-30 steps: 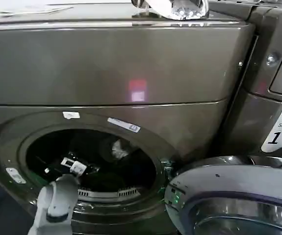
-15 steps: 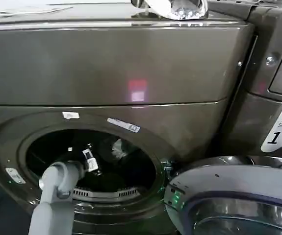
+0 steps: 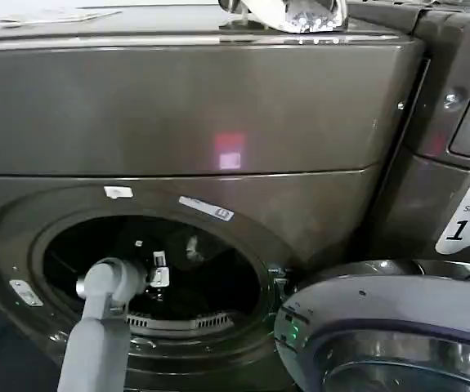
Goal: Grasp the clothes from the dryer.
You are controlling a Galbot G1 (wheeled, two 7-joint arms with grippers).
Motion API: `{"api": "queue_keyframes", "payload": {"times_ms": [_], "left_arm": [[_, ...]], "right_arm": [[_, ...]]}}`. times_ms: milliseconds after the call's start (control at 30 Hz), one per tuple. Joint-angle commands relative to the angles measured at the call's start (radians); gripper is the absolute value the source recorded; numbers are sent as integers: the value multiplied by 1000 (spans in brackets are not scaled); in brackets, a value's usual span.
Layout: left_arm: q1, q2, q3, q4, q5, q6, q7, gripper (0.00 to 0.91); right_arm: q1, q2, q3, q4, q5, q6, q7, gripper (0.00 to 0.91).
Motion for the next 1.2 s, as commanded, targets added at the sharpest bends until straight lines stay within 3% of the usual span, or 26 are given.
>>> {"api": "queue_keyframes", "payload": {"times_ms": [33,767,800,833,867,900,1200], "left_arm": [[-12,-4,20,60,6,-6,7,907],[-36,23,11,218,-131,45,7,907],[-36,25,12,223,-142,50,7,466],[-36,24,11,224,-142,50,7,171],[-35,26,10,224,-144,50,7,34],[-34,26,9,221,-149,45,7,0],[-29,37,3,175,-207,66,6,0]], "right_arm": [[4,0,-6,6,-3,-2,1,907],[-5,19,-10,26,4,-1,2,907],[-6,19,-11,26,4,0,2,907],[-6,18,-10,25,4,0,2,907],[-6,17,-9,26,4,0,2,907],[-7,18,-9,26,5,0,2,907],[-6,19,-13,27,6,1,3,907]]}}
